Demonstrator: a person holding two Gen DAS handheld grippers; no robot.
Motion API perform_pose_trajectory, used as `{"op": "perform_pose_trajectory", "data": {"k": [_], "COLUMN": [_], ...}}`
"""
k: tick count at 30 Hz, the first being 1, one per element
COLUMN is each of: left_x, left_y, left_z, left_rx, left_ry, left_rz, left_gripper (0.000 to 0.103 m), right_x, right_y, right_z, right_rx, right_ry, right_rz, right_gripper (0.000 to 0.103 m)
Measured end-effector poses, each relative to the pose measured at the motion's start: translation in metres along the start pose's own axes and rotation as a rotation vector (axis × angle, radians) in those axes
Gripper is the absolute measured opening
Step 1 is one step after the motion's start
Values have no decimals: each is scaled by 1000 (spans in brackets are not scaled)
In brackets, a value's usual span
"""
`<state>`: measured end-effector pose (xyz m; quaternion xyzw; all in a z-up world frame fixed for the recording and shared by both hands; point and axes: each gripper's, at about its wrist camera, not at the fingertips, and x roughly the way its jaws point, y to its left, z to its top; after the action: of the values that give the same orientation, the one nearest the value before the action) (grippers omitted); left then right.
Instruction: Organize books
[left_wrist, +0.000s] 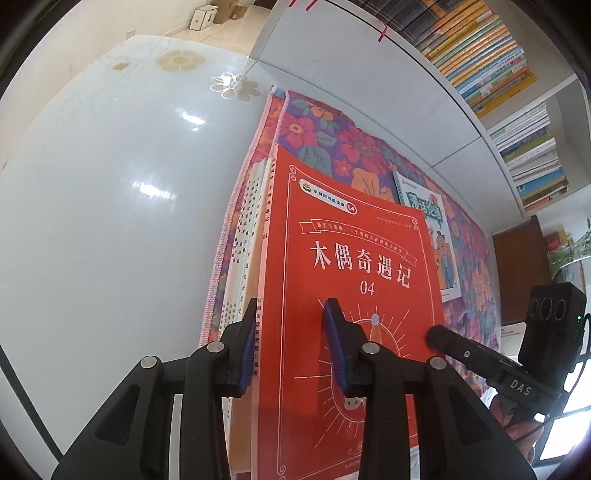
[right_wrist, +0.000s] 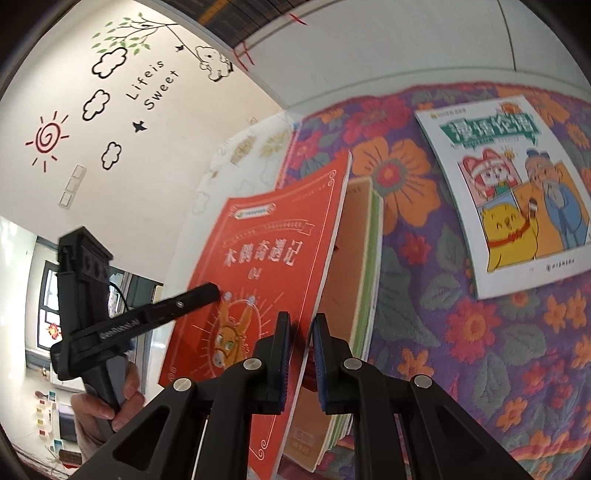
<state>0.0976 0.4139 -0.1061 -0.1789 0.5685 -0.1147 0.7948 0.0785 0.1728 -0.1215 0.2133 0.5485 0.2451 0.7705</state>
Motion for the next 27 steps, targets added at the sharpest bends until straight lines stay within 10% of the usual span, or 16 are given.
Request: {"op": "perform_pose_trajectory", "data": {"k": [27], "left_x": [-3], "left_y": [-9], "left_z": [-10], "left_rx": [-3], "left_ry": [37], "left_rz": [252], "left_gripper": [41], "right_x": [9], "right_y": [-19], "right_z": [-7], "right_rx": [91], "right_ry": [77], "right_rz": [54], "right_gripper": [12]}}
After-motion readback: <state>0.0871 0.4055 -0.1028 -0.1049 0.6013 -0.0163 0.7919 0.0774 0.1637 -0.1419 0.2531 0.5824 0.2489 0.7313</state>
